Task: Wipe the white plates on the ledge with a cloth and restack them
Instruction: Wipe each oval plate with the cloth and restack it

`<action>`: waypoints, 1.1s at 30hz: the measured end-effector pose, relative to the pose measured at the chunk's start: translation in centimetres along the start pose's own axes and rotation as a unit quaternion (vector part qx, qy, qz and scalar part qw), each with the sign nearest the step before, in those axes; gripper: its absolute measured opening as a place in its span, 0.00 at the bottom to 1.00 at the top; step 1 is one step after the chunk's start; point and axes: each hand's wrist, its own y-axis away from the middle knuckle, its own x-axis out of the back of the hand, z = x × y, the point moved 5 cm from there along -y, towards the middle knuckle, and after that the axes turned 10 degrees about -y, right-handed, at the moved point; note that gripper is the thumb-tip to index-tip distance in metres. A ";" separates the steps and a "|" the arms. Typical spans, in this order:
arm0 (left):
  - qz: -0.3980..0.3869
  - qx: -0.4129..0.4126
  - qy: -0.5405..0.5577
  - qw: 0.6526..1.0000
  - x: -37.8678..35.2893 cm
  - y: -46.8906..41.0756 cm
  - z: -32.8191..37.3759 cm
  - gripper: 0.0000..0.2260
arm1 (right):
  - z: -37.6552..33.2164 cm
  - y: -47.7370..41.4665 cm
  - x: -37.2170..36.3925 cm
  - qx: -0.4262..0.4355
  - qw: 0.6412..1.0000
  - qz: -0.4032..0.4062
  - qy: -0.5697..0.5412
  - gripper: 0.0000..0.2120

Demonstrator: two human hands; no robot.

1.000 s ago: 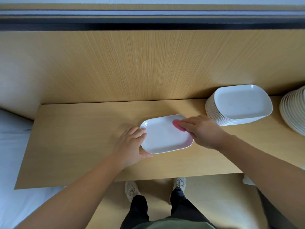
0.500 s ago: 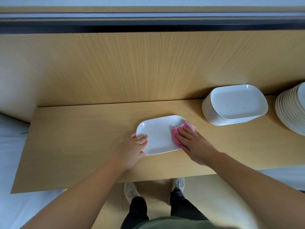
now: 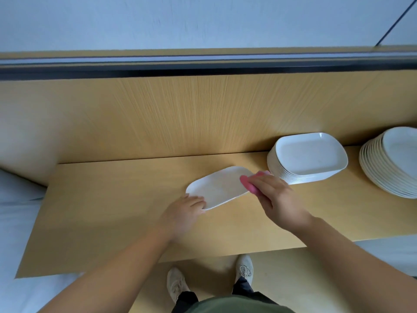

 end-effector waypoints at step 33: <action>-0.109 0.317 0.410 0.848 4.0 -0.3 -4.2 0.02 | -1.8 -6.2 -6.0 0.050 0.997 -0.056 -0.002 0.16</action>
